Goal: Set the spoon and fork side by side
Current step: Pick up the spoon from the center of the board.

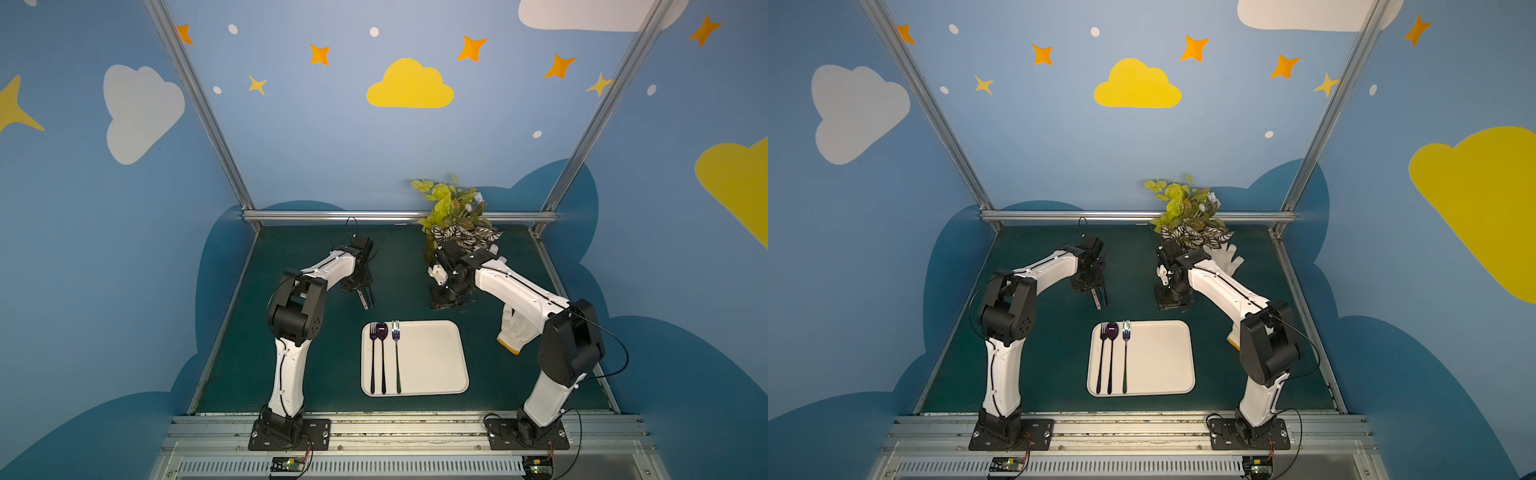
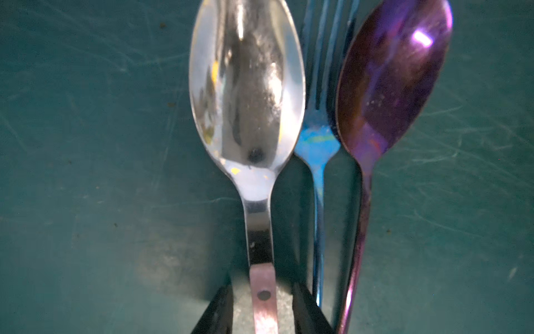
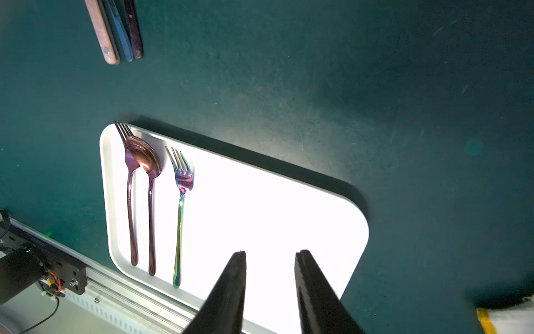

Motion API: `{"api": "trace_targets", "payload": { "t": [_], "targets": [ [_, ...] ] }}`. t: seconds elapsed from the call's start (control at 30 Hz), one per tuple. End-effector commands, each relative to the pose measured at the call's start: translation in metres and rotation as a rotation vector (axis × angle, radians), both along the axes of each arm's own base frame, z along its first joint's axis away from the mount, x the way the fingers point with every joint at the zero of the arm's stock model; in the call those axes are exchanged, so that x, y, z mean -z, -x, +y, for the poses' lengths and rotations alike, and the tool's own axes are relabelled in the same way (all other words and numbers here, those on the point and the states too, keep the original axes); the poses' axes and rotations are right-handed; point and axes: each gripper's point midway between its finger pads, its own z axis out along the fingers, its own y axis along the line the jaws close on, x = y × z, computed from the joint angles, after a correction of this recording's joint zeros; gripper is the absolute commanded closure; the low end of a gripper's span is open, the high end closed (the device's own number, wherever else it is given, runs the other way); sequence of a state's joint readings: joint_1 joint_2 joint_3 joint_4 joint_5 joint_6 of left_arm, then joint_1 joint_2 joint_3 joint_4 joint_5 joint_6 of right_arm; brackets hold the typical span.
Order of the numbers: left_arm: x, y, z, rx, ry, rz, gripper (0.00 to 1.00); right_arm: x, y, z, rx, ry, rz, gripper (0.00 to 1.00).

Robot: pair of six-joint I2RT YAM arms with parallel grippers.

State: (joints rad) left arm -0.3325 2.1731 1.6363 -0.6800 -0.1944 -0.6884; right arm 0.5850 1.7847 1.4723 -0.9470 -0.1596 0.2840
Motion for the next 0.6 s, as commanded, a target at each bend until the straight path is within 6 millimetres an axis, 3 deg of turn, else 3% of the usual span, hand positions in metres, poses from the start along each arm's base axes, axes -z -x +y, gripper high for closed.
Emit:
{"api": "trace_targets", "payload": {
  "t": [0.0, 0.13, 0.3, 0.43, 0.57],
  "targets": [
    [0.009, 0.002, 0.004, -0.010, -0.004, 0.024, 0.68, -0.002, -0.004, 0.003, -0.009, -0.020, 0.005, 0.67],
    [0.005, 0.003, 0.008, 0.004, -0.025, 0.014, 0.84, -0.003, -0.006, 0.004, -0.005, -0.027, 0.005, 0.67],
    [-0.018, 0.005, 0.014, 0.049, -0.057, -0.032, 0.97, -0.007, -0.007, 0.005, -0.002, -0.035, -0.004, 0.68],
    [-0.054, 0.014, 0.016, 0.128, -0.072, -0.093, 0.97, -0.014, -0.008, 0.001, 0.011, -0.027, -0.028, 0.68],
    [-0.109, 0.039, 0.006, 0.218, -0.056, -0.186, 0.97, -0.019, -0.008, -0.006, 0.038, -0.015, -0.049, 0.68]
  ]
}}
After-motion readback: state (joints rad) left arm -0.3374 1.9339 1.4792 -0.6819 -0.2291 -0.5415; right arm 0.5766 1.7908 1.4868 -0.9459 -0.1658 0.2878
